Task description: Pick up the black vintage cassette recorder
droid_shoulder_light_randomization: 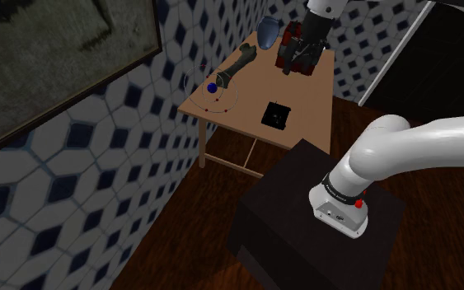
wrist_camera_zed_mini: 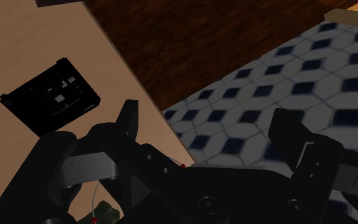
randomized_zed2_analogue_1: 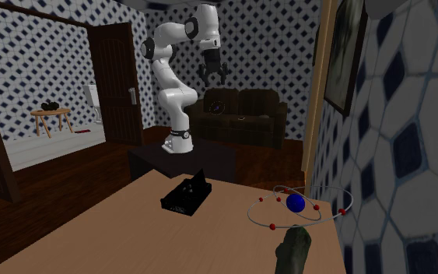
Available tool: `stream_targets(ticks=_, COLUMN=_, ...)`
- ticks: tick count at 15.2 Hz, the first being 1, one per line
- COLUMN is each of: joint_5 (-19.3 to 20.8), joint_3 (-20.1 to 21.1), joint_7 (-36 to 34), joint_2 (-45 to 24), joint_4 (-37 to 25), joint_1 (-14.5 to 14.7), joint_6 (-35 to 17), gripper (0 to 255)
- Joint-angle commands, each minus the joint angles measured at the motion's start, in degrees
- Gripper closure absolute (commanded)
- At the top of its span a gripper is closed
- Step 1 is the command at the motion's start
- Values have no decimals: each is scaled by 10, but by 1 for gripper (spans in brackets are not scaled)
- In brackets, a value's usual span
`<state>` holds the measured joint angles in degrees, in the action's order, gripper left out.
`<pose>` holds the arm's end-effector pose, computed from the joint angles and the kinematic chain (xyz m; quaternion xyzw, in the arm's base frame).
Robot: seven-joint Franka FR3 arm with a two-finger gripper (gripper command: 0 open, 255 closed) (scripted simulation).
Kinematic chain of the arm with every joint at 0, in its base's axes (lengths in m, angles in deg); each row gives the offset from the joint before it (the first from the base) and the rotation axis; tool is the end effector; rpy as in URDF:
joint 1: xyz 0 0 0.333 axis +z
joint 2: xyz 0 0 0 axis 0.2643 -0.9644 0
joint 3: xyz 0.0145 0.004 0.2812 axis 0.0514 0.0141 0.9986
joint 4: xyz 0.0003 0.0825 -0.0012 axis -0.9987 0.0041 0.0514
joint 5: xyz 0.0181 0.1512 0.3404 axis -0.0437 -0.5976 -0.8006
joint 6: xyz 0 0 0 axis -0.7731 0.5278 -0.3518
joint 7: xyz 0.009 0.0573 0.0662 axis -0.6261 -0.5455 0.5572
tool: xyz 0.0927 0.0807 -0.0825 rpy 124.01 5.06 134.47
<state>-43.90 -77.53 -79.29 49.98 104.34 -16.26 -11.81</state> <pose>0.3143 -0.0160 0.5042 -0.9935 0.1010 -0.0252 0.0470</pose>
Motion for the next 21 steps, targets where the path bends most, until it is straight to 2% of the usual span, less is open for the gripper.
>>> stream_targets(ticks=1, joint_5=0, joint_3=0, joint_7=0, joint_2=0, joint_4=0, joint_1=0, joint_6=0, gripper=0)
stream_targets(ticks=11, joint_5=26, joint_3=-66, joint_7=50, joint_2=-98, joint_4=92, joint_1=-35, joint_6=-196, gripper=0)
stream_targets(ticks=17, joint_5=24, joint_3=-112, joint_7=88, joint_2=-200, joint_4=110, joint_1=-45, joint_6=-320, gripper=0)
stream_targets(ticks=21, joint_5=3, joint_3=-146, joint_7=123, joint_2=-284, joint_4=105, joint_1=-43, joint_6=-400, gripper=0)
